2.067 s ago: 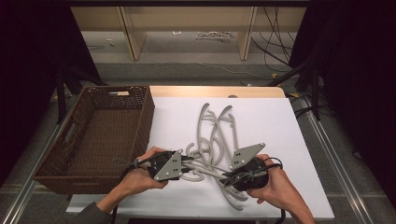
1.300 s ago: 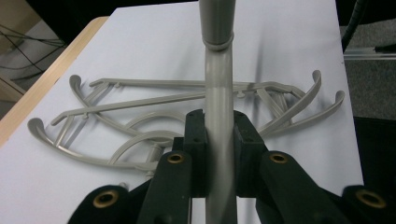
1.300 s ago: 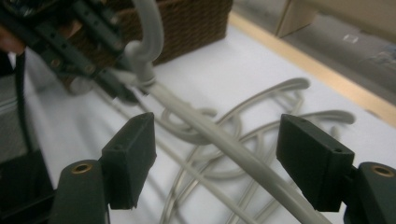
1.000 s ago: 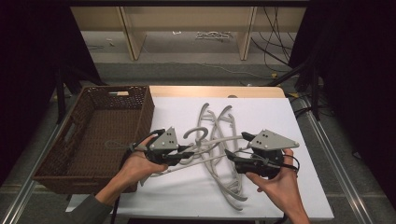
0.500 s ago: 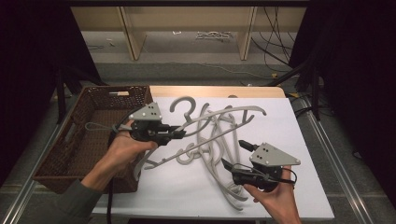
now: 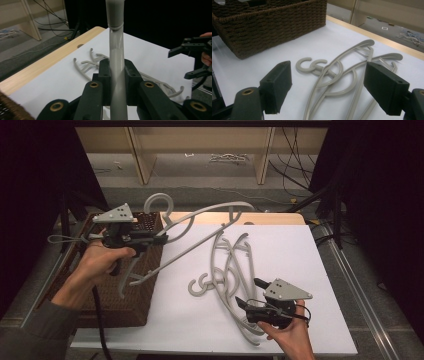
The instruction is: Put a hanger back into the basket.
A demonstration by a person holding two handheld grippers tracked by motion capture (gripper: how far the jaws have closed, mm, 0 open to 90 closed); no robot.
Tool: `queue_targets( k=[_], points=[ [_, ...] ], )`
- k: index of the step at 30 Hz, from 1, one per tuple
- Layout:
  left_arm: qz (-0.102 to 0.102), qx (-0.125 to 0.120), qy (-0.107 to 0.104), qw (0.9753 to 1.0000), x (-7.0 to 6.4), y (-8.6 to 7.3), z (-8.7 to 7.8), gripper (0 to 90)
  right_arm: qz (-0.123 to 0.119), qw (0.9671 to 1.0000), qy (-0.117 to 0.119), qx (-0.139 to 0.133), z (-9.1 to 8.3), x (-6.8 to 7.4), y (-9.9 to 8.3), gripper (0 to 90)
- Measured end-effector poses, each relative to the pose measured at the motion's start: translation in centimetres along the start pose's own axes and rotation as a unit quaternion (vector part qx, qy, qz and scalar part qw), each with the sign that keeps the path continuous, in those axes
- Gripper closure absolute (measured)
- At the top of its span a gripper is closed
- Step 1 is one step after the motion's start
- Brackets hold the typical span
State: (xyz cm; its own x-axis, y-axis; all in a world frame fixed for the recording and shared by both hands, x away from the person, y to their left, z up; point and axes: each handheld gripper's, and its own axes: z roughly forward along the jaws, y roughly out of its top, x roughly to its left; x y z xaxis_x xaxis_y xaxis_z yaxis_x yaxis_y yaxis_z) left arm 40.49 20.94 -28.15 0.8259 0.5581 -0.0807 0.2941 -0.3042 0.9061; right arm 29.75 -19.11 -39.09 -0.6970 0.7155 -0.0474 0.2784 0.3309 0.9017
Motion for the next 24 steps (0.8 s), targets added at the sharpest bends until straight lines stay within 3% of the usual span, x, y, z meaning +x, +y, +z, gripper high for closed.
queue_targets(
  k=[3,8,13,14,15,19,24],
  points=[
    [-0.006,-0.005,0.011,0.9999,1.0,-0.4,-0.9,79.2,0.004,1.0000,-0.001,0.001,0.1,-0.1,-0.2,23.6],
    [-0.014,-0.001,0.049,0.9987,2.9,-1.0,-2.2,79.2,0.002,1.0000,0.005,0.007,0.2,0.0,-0.3,23.7],
    [-0.018,0.003,0.086,0.9961,4.8,-2.0,-3.6,79.2,0.006,0.9999,0.004,0.008,0.3,-0.2,-0.5,23.6],
    [-0.023,0.002,0.092,0.9955,5.2,-2.3,-3.9,79.2,0.008,0.9999,0.004,0.008,0.4,-0.2,-0.6,23.5],
    [-0.055,0.005,0.098,0.9936,5.1,-2.7,-4.2,79.2,0.009,0.9999,0.003,0.009,0.4,-0.2,-0.6,23.3],
    [-0.037,0.006,0.120,0.9920,6.9,-4.0,-5.1,79.2,0.011,0.9999,0.000,0.009,0.4,-0.2,-0.8,21.2],
    [-0.052,0.009,0.139,0.9889,7.9,-5.5,-6.3,79.2,0.016,0.9998,-0.004,0.011,0.5,-0.2,-1.0,19.4]
  ],
)
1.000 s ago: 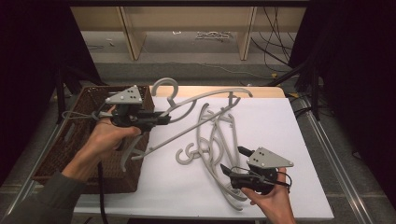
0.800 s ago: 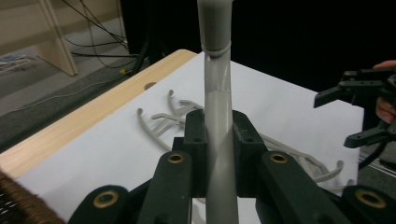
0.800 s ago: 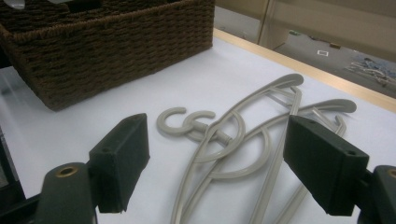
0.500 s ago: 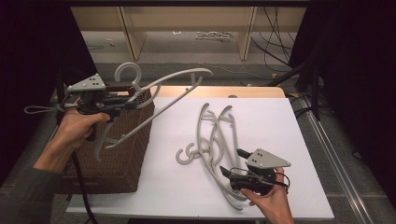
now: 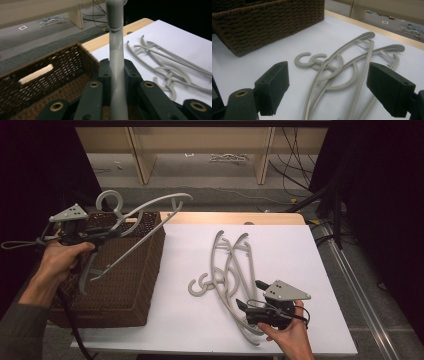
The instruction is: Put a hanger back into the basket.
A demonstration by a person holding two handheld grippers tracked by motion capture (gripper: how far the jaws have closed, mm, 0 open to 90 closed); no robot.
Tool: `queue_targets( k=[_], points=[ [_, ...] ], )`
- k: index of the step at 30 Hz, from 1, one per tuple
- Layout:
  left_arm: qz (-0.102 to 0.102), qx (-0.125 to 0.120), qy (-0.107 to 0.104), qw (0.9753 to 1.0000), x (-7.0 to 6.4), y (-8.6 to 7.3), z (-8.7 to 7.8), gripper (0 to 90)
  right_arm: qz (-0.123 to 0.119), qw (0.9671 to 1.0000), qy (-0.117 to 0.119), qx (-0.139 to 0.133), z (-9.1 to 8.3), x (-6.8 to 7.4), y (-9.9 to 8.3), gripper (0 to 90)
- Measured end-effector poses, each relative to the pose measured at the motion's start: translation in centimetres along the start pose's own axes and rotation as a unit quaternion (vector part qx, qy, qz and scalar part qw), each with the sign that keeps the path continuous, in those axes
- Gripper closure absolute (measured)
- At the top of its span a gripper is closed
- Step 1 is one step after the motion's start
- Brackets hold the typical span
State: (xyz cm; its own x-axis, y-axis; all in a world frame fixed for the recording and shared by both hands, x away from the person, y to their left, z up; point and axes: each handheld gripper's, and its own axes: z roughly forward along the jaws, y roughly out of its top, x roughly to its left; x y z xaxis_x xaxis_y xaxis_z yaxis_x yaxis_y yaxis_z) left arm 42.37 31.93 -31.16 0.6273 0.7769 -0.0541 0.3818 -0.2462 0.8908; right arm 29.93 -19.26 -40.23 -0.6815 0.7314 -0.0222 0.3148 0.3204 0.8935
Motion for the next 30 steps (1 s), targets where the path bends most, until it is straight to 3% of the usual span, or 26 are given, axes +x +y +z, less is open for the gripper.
queue_targets(
  k=[5,13,20,30],
  points=[
    [-0.008,0.006,0.031,0.9995,1.8,-1.2,-1.2,79.2,0.002,1.0000,0.001,0.000,0.1,0.0,-0.1,19.4],
    [-0.025,0.009,0.055,0.9981,3.7,-3.7,-2.7,79.2,0.002,1.0000,0.001,0.004,0.2,-0.1,-0.4,19.4],
    [-0.040,0.008,0.065,0.9970,4.7,-5.5,-3.7,79.2,0.003,0.9999,0.007,0.011,0.3,0.0,-0.5,19.3],
    [-0.052,0.033,0.076,0.9952,5.5,-7.6,-3.9,79.2,0.003,0.9999,0.008,0.013,0.6,0.1,-0.7,19.2]
  ],
)
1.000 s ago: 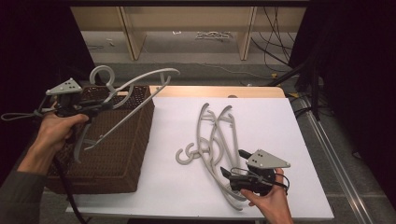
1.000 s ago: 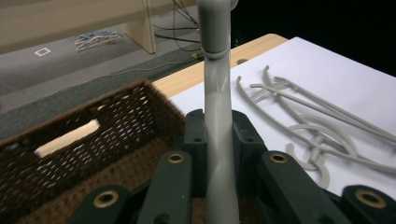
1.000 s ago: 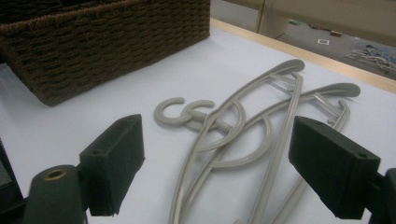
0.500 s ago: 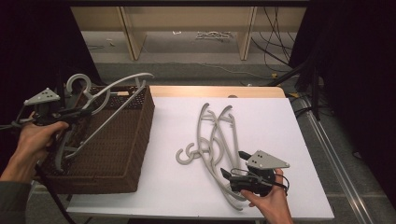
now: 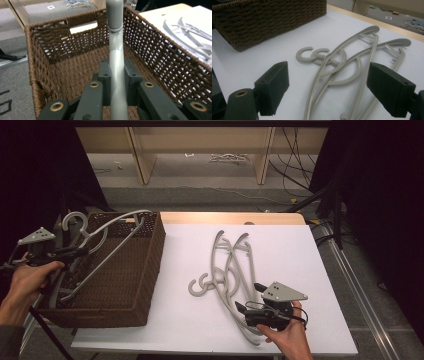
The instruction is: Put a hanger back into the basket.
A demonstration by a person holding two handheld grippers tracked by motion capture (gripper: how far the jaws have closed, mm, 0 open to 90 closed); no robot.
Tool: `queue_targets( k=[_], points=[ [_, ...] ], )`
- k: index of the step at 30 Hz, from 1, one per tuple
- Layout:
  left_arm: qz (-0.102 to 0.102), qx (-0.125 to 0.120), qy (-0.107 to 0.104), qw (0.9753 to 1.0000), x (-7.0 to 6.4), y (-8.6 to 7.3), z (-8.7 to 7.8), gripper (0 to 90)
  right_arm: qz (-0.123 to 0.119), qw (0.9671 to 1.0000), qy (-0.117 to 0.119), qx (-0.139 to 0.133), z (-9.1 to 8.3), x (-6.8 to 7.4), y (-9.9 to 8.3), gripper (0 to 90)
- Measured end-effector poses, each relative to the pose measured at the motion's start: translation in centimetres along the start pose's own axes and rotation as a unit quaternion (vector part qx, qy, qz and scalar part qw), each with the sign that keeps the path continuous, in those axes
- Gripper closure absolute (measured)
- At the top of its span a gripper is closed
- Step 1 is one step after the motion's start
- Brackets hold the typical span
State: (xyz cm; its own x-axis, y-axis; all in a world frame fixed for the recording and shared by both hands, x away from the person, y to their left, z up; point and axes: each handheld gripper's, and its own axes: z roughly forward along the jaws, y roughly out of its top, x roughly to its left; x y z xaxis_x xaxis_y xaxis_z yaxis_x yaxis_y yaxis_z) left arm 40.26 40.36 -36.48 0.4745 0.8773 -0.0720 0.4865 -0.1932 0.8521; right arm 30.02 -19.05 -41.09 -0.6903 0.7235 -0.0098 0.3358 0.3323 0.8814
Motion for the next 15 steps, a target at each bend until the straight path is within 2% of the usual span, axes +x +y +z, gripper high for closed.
queue_targets(
  k=[4,7,10,13,14,15],
  points=[
    [0.002,0.019,0.000,0.9998,-0.1,-0.4,1.0,79.2,0.001,1.0000,0.001,0.003,0.0,0.0,0.0,19.2],
    [0.013,0.052,0.003,0.9986,-0.1,-0.6,2.0,79.2,-0.001,1.0000,0.003,0.006,0.0,0.0,0.0,19.2],
    [0.012,0.074,0.004,0.9972,-0.1,-0.8,3.0,79.2,-0.002,1.0000,0.003,0.006,0.1,0.0,0.0,19.2],
    [0.018,0.097,0.010,0.9951,0.1,-1.1,3.9,79.1,-0.002,0.9999,0.005,0.008,0.1,0.0,-0.1,19.2],
    [0.039,0.123,0.011,0.9916,0.4,-1.1,4.0,79.0,-0.003,0.9999,0.006,0.010,0.1,0.0,-0.1,19.2],
    [0.042,0.131,0.015,0.9903,0.5,-1.3,4.2,79.0,-0.003,0.9999,0.006,0.010,0.2,0.0,-0.1,19.2]
  ],
)
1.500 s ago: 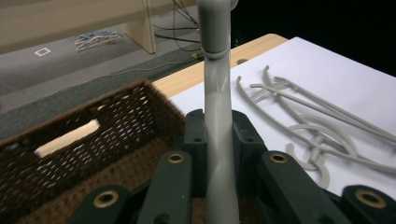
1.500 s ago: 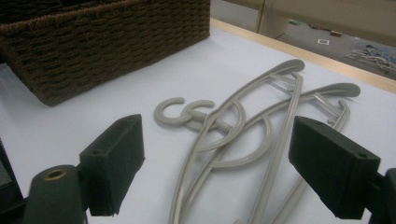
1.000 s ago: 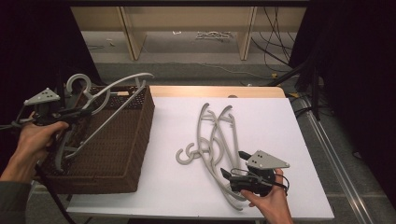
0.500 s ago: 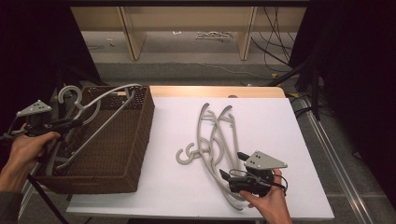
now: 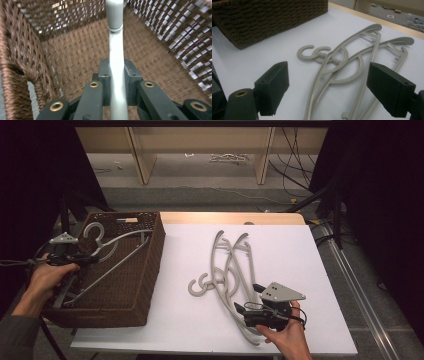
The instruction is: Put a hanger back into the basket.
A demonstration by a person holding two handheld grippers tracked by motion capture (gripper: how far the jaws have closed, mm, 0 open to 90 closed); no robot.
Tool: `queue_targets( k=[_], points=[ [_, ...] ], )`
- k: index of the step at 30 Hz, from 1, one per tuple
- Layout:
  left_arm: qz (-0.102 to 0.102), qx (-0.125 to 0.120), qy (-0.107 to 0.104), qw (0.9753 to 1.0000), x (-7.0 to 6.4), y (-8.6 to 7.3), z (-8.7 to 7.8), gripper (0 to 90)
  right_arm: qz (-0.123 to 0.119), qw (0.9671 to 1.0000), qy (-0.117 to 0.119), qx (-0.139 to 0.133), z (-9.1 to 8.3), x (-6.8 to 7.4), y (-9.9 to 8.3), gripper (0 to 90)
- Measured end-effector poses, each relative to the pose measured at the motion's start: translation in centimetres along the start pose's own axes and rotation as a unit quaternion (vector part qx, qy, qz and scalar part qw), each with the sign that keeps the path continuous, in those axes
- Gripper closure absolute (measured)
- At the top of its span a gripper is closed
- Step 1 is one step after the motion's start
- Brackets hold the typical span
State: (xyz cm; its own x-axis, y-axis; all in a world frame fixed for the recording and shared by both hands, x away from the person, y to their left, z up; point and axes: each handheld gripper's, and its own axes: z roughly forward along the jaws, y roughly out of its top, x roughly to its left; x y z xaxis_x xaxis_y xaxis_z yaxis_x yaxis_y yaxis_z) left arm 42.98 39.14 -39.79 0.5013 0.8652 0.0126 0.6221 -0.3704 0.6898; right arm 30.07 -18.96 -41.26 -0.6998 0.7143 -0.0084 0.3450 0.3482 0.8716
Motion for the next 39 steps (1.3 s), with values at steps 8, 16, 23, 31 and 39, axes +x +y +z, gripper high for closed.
queue_targets(
  k=[8,16,23,31,39],
  points=[
    [-0.028,0.021,-0.003,0.9994,0.8,-0.9,1.1,78.8,0.001,1.0000,-0.001,0.000,0.1,0.0,-0.1,19.3],
    [-0.047,0.032,0.010,0.9983,0.8,-1.2,1.5,74.6,0.000,1.0000,0.003,0.003,0.3,0.1,-0.1,19.4],
    [-0.076,0.014,0.049,0.9958,1.2,-1.4,0.7,62.3,0.000,1.0000,0.003,0.007,0.2,0.1,-0.2,19.5],
    [-0.094,-0.077,0.048,0.9915,-0.4,-1.3,-3.0,44.8,0.001,1.0000,0.003,0.006,0.4,0.1,-0.2,19.4],
    [-0.078,-0.164,0.023,0.9831,-5.0,-0.9,-6.2,29.6,0.005,1.0000,-0.001,0.000,0.4,0.3,-0.1,19.3]
  ],
)
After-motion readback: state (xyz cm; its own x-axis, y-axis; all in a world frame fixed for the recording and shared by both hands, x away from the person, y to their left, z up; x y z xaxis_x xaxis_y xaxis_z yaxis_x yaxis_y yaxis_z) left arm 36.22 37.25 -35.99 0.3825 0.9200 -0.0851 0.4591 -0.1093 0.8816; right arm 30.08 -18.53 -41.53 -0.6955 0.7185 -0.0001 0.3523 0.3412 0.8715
